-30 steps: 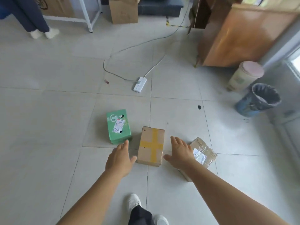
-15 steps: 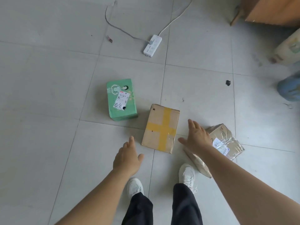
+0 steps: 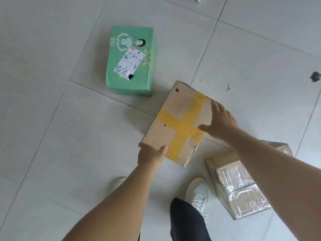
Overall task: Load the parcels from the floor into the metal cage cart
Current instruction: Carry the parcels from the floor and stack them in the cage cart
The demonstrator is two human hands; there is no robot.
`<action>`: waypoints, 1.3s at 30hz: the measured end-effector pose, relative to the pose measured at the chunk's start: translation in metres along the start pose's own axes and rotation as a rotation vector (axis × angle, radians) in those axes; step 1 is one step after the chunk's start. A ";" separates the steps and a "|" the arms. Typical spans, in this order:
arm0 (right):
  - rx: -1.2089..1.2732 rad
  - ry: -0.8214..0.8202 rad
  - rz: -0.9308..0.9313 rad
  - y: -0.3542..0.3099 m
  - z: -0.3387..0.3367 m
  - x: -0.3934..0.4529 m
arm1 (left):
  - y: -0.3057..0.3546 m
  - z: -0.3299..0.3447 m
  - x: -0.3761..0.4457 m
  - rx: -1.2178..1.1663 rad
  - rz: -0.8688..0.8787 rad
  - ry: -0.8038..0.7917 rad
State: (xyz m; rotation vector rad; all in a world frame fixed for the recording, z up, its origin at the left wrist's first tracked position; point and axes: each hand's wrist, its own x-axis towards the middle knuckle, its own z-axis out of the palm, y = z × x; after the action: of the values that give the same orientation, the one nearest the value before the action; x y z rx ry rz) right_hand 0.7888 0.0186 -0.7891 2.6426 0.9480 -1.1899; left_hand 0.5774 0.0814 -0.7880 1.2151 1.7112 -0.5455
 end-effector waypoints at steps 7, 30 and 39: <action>-0.101 0.041 -0.069 0.000 0.021 0.076 | -0.002 0.054 0.045 -0.292 -0.164 -0.021; 0.349 0.119 0.155 -0.065 -0.045 -0.087 | -0.009 -0.097 -0.056 -0.339 0.222 0.264; 0.473 0.247 0.039 -0.160 -0.139 -0.217 | -0.007 -0.244 -0.180 -0.417 0.395 0.428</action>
State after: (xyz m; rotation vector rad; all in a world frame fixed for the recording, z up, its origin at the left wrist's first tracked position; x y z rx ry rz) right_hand 0.6776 0.0827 -0.5138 3.2233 0.7072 -1.2248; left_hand 0.4784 0.1800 -0.5193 1.3684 1.7443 0.3186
